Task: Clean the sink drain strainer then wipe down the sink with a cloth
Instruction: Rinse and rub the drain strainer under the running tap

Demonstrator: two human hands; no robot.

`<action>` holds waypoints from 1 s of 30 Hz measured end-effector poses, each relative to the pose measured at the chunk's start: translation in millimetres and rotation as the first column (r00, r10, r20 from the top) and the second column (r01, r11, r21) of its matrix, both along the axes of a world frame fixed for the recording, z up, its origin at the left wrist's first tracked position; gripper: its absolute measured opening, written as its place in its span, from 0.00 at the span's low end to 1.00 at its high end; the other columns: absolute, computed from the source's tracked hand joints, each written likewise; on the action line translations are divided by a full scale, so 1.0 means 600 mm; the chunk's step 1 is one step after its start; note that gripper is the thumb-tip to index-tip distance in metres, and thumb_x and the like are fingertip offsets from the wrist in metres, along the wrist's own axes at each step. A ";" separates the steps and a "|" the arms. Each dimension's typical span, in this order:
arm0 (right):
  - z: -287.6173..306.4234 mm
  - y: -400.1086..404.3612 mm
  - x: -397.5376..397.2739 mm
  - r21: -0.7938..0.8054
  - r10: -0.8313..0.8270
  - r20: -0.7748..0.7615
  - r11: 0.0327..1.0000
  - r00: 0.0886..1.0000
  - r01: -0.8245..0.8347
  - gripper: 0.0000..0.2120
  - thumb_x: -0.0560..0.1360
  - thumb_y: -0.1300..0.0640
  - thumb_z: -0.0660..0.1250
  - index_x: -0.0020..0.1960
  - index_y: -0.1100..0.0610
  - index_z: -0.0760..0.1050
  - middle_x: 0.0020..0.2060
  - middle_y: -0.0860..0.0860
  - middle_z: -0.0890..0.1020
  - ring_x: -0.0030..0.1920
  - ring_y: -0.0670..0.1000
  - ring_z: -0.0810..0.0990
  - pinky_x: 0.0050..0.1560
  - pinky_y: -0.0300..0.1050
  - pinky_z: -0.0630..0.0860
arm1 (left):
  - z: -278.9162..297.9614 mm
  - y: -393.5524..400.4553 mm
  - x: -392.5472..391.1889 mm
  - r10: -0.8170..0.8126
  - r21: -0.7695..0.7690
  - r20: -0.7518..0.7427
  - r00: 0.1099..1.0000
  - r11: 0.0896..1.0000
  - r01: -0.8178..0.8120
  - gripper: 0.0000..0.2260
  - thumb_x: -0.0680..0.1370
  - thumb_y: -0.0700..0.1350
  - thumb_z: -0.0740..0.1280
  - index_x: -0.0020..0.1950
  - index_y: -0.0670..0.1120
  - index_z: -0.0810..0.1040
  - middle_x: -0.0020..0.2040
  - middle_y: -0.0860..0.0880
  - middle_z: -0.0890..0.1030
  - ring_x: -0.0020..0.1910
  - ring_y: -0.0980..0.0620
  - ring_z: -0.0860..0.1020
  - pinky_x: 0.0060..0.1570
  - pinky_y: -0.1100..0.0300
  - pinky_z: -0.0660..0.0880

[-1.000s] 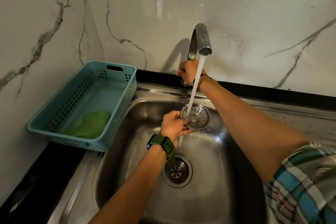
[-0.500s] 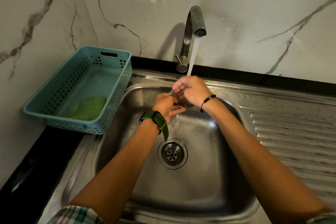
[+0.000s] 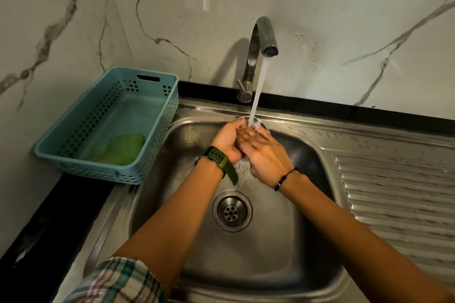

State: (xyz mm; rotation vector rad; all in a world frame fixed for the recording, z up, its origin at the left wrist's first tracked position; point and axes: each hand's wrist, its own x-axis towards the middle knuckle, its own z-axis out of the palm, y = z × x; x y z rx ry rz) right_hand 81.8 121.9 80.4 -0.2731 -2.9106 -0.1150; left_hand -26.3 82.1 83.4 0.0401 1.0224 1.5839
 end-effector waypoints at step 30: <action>0.078 0.034 -0.086 -0.956 -0.497 0.151 0.146 0.854 0.254 0.10 0.76 0.69 0.57 0.46 0.68 0.78 0.34 0.57 0.79 0.32 0.52 0.79 0.34 0.39 0.80 | -0.018 -0.041 -0.010 0.178 -0.167 -0.228 0.957 0.961 -0.218 0.12 0.79 0.37 0.59 0.62 0.38 0.72 0.56 0.40 0.79 0.51 0.45 0.79 0.55 0.48 0.76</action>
